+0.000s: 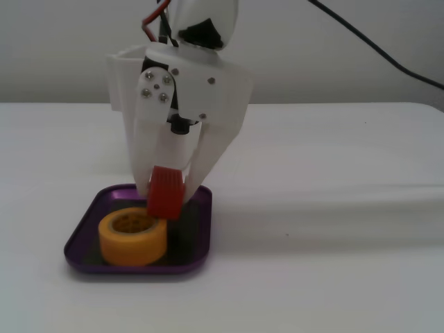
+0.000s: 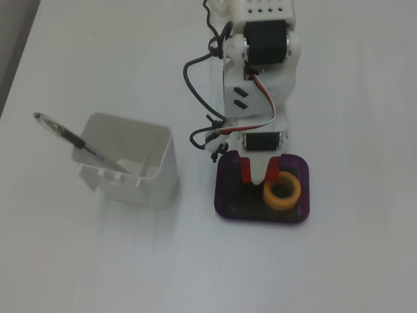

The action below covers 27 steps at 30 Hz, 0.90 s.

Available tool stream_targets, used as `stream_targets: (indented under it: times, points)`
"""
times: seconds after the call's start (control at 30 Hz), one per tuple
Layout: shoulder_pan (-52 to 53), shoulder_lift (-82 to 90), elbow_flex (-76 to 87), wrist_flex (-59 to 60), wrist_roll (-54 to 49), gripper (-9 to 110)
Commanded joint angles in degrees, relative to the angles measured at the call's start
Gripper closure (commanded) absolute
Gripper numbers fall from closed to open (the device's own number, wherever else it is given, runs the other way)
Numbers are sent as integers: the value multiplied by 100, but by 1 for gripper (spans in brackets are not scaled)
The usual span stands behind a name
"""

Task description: Pick up the red cube and place it in the box.

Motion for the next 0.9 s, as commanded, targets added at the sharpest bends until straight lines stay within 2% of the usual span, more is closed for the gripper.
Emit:
stream_targets:
  times: [0.0,0.87]
  points:
    - [79,79,-272,-62,18,102]
    - [290,79,-185,-18,-44,100]
